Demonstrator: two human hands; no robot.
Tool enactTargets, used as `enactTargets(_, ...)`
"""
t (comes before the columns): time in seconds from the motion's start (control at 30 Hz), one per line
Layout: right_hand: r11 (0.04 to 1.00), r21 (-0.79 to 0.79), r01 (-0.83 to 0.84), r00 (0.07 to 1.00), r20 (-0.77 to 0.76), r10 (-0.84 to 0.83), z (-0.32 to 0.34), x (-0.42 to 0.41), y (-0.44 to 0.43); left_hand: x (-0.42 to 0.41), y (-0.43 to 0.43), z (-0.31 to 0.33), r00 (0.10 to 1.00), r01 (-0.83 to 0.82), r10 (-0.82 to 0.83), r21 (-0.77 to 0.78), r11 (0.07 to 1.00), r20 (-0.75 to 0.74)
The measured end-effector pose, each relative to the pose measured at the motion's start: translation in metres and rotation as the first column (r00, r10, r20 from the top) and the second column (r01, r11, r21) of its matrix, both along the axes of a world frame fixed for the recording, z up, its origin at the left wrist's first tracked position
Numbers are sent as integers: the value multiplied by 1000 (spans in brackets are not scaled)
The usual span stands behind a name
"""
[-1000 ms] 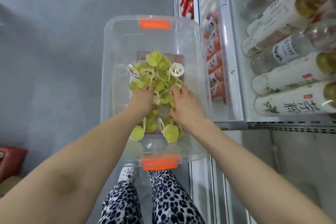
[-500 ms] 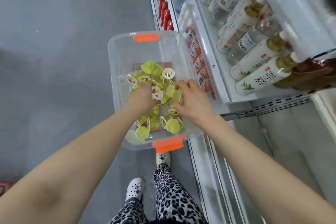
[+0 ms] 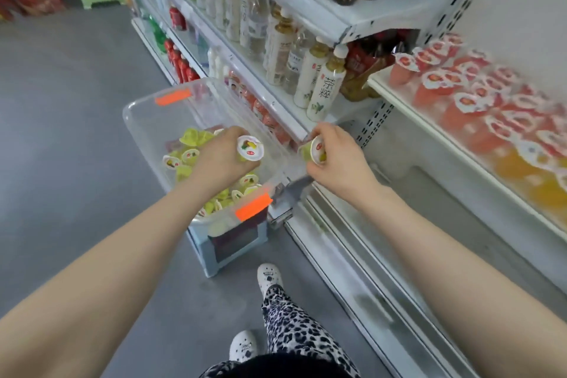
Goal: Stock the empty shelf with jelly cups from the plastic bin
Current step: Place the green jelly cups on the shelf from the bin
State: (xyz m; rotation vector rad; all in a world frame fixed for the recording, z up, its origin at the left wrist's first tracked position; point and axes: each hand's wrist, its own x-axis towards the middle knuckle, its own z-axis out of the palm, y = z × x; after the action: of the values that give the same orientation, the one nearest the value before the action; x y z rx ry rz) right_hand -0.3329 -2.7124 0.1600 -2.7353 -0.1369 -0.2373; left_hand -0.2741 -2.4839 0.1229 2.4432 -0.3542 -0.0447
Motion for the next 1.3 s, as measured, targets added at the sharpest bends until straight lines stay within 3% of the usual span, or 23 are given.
enactTargets(0.27,965,-35,259,962,98,-255,55,-98,-79,-41,-101,63,967,253,-245,-140,957,66)
enactTargets(0.43,906,-95,412,895,227,-383,87,-155,-132,-70,-166,100,891,450,-428,-165,878,153)
enactTargets(0.63,827,-13,562,785,322,-529,125,-228,-193,-120,-249,142,794,596,-547,-162,786,266)
enactTargets(0.8,746,97,659,675,362,-643,145,-297,-251,-172,-321,163,753,649,-584,-191,737,304)
enactTargets(1.07,602,126,788,528,365,-767,161,-414,-353,-251,-418,179,698,709,-623,-224,668,352)
enactTargets(1.2,506,179,844,439,313,-842,154,-455,-398,-281,-450,183,701,707,-627,-219,672,339)
enactTargets(1.3,473,159,867,436,217,-873,139,-473,-419,-299,-467,183,712,696,-621,-215,685,327)
